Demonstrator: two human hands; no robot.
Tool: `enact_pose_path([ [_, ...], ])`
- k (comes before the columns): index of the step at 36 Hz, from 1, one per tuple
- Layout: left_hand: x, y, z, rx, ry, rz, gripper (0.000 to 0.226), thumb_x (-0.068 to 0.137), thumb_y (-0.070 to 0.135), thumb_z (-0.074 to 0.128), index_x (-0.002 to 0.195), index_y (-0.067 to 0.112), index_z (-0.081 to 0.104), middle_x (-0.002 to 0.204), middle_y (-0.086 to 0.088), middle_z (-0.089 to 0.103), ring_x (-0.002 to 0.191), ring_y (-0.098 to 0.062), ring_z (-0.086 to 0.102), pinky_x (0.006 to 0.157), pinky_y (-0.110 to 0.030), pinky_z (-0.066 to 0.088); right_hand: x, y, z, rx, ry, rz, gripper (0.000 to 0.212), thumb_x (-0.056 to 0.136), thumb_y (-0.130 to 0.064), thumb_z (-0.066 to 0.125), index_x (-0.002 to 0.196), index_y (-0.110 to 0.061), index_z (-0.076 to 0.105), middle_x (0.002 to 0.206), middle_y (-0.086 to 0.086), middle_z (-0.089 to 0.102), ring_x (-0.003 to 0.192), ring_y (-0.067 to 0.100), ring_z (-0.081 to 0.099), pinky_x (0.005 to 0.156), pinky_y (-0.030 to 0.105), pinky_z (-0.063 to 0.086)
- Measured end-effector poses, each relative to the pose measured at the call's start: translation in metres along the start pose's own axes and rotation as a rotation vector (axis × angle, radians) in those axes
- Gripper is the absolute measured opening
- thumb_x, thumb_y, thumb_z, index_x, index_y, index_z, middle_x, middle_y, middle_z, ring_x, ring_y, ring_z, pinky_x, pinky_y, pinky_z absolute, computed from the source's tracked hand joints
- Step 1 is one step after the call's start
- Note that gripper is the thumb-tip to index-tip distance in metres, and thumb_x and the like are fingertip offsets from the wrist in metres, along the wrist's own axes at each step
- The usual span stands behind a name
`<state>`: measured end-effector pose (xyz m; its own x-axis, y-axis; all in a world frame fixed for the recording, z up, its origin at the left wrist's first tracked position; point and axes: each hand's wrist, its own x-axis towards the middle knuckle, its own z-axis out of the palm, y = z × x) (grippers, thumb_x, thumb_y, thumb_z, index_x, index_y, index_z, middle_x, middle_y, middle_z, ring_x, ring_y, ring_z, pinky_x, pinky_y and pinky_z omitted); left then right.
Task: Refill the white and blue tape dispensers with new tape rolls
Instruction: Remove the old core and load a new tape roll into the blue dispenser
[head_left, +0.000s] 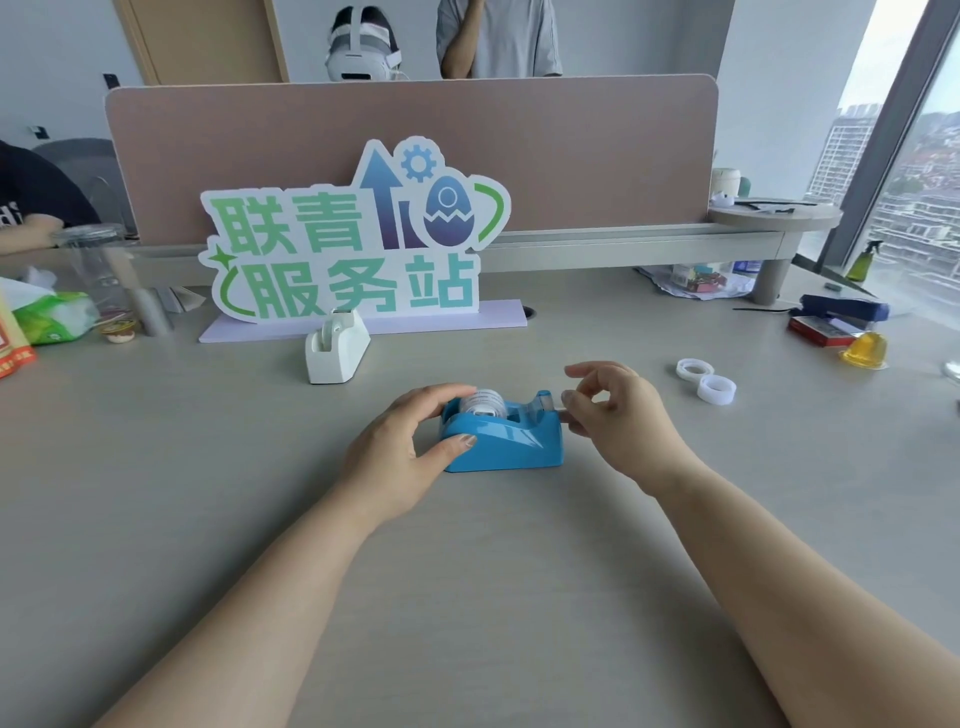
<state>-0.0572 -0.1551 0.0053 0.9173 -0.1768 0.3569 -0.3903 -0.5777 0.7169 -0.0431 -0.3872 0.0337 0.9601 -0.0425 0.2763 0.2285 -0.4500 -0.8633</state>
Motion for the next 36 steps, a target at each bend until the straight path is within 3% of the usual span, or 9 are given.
enact_pose_path([
  [9,0.0,0.0,0.0,-0.003,0.002,0.004,0.049,0.074,0.052,0.058,0.122,0.048,0.051,0.127,0.019,0.058,0.12,-0.004,0.054,0.105,-0.042,0.043,-0.003,0.005,0.004,0.008,0.012,0.018,0.023,0.086,-0.016,0.062,0.065,-0.016,0.053,0.12,-0.004,0.058,0.089,0.03,0.067,0.089,0.049,0.052],
  [23,0.0,-0.003,0.001,0.023,0.014,0.013,0.047,0.085,0.028,0.067,0.126,0.045,0.051,0.128,0.019,0.056,0.12,-0.003,0.053,0.106,-0.036,0.042,-0.004,0.011,0.01,0.051,0.019,0.118,0.024,0.082,-0.029,0.066,0.065,-0.015,0.057,0.114,-0.009,0.061,0.102,0.026,0.064,0.095,0.048,0.049],
  [30,0.0,0.0,0.002,-0.002,0.013,0.004,0.049,0.085,0.026,0.067,0.124,0.049,0.049,0.129,0.019,0.055,0.12,0.0,0.052,0.104,-0.029,0.042,-0.003,0.012,0.012,0.087,0.044,0.187,0.021,0.08,-0.022,0.065,0.065,-0.009,0.059,0.107,-0.005,0.065,0.096,0.023,0.066,0.091,0.041,0.052],
  [33,-0.001,0.001,0.003,-0.017,0.018,-0.001,0.05,0.085,0.025,0.068,0.122,0.053,0.049,0.129,0.02,0.055,0.119,0.003,0.051,0.102,-0.024,0.041,-0.006,0.011,0.011,-0.015,0.028,0.179,0.017,0.081,-0.02,0.065,0.075,-0.004,0.065,0.103,-0.005,0.063,0.09,0.019,0.063,0.078,0.027,0.049],
  [36,-0.001,0.003,0.003,-0.033,0.022,-0.004,0.053,0.085,0.024,0.068,0.12,0.057,0.048,0.13,0.02,0.055,0.119,0.005,0.05,0.1,-0.021,0.039,-0.008,0.011,0.009,-0.042,0.047,0.169,0.017,0.081,-0.02,0.066,0.082,-0.003,0.066,0.101,-0.003,0.065,0.087,0.018,0.062,0.073,0.027,0.047],
])
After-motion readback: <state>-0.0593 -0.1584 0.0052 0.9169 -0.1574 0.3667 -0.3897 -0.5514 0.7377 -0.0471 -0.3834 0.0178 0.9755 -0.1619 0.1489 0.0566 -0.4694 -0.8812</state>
